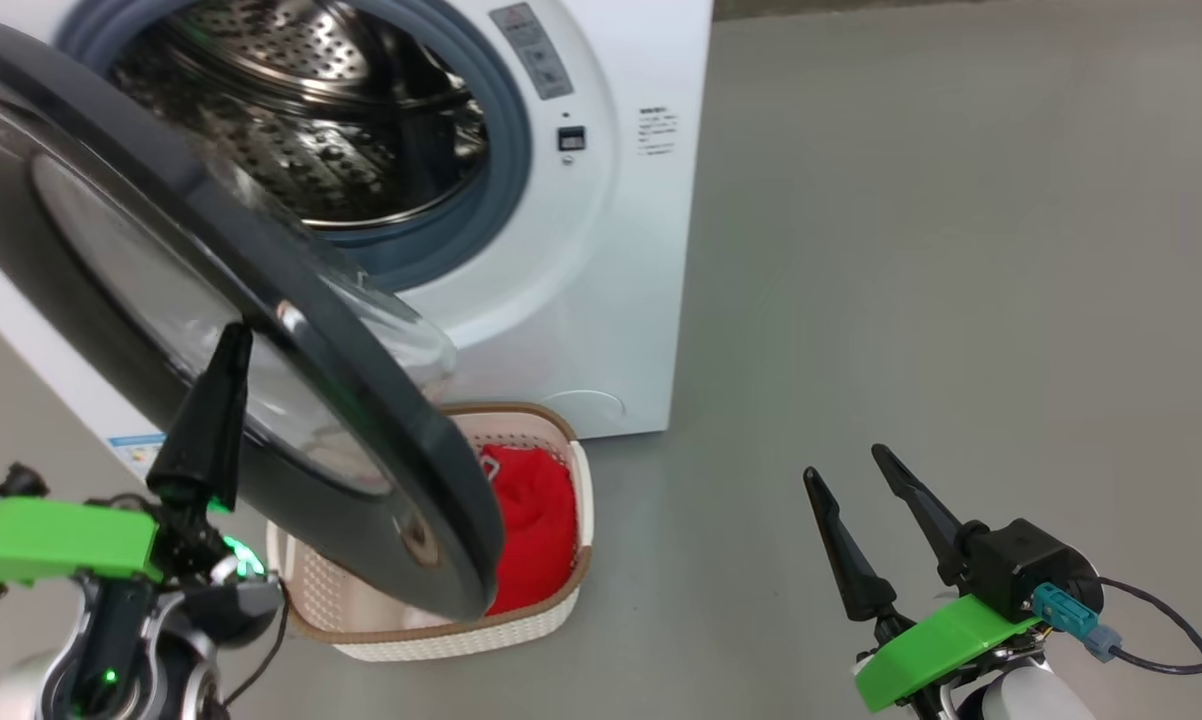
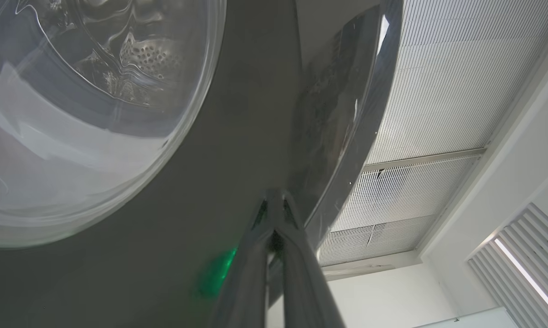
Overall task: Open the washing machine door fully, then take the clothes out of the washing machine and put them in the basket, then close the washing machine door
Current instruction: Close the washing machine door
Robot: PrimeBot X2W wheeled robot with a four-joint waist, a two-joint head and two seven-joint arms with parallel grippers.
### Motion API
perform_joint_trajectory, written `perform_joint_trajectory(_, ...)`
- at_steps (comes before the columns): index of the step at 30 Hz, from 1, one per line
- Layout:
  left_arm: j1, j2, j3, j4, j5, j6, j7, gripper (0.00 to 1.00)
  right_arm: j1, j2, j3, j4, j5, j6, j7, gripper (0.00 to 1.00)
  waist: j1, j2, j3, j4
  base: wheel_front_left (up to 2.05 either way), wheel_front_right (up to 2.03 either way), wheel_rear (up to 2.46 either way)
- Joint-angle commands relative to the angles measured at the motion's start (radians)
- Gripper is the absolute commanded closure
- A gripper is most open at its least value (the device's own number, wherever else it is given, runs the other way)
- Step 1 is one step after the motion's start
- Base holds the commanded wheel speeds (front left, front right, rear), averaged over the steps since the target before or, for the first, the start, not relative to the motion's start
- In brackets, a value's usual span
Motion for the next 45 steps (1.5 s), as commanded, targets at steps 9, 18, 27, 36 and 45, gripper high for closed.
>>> perform_joint_trajectory(9,-0.147,0.008,-0.005,0.048,0.012,-0.029,-0.046,1.00,-0.055,0.002,0.022,-0.044,-0.003,0.007,-0.006,0.00,0.0000,0.0000,0.064,-0.076,0.00,0.00,0.00)
perform_joint_trajectory(18,-0.281,0.006,-0.022,0.165,0.030,-0.044,-0.092,1.00,-0.081,0.002,0.018,-0.054,-0.001,0.007,-0.006,0.00,0.0000,0.0000,0.118,-0.103,0.00,0.00,0.00)
perform_joint_trajectory(27,-0.443,0.012,-0.008,0.284,0.036,-0.067,-0.115,1.00,-0.109,0.002,0.016,-0.061,0.001,0.007,-0.006,0.00,0.0000,0.0000,0.169,-0.130,0.00,0.00,0.00)
perform_joint_trajectory(36,-0.571,0.028,0.002,0.396,0.039,-0.099,-0.117,1.00,-0.119,0.002,0.005,-0.068,0.001,0.007,-0.006,0.00,0.0000,0.0000,0.212,-0.144,0.00,0.00,0.00)
perform_joint_trajectory(45,-0.642,0.039,0.010,0.491,0.032,-0.151,-0.107,1.00,-0.133,0.002,0.004,-0.069,0.004,0.007,-0.006,0.00,0.0000,0.0000,0.230,-0.149,0.00,0.00,0.00)
